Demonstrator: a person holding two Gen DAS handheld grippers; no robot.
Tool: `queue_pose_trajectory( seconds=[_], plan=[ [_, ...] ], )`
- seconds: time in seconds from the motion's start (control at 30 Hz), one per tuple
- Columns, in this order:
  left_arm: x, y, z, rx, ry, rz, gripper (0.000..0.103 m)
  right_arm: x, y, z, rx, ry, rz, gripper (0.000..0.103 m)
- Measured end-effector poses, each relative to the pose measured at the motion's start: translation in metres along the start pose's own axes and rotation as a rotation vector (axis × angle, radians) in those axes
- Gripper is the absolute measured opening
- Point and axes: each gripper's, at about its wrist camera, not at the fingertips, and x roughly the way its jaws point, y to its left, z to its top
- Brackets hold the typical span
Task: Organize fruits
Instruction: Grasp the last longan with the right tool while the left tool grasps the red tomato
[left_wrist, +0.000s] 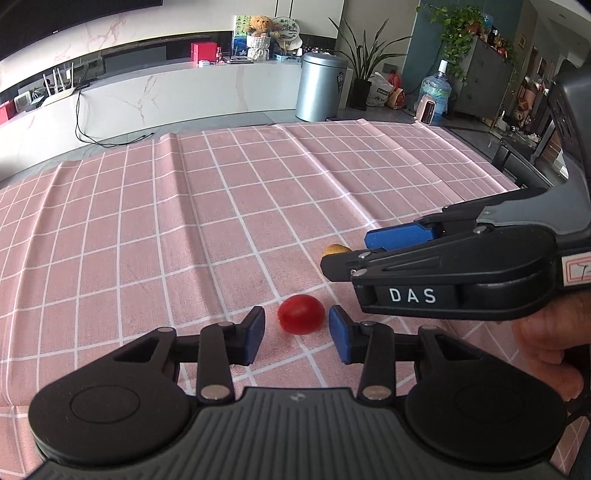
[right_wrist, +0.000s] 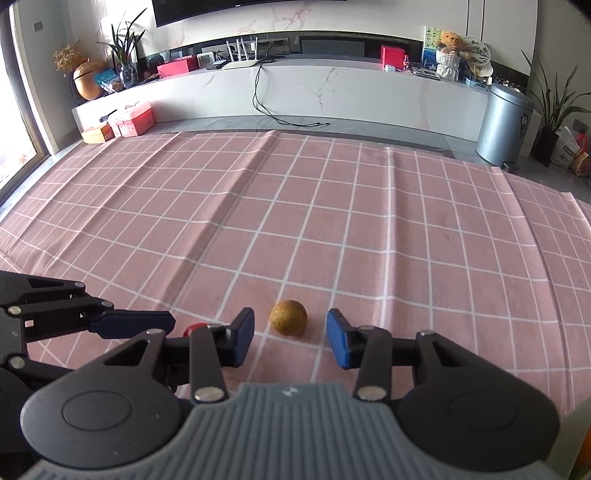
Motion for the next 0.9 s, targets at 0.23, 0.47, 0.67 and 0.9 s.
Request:
queue_pose_trajectory(
  seconds=[0.23,0.47,0.67,0.9],
  plan=[
    [0.013,0.0,0.003,-0.011,0.019,-0.009,0.047,0.007,0.0,0.003,-0.002,0.017,0.017,0.029],
    [0.015,0.002,0.003,-0.041,0.011,0.001,0.037,0.011,-0.003,0.001,0.012,0.025,0.022,0.019],
    [0.014,0.002,0.004,-0.05,0.022,0.0,0.034,0.01,-0.004,0.001,0.018,0.026,0.025,0.019],
    [0.002,-0.005,0.004,-0.037,0.031,0.008,0.034,-0.001,-0.006,0.0,0.027,0.014,0.027,0.019]
  ],
)
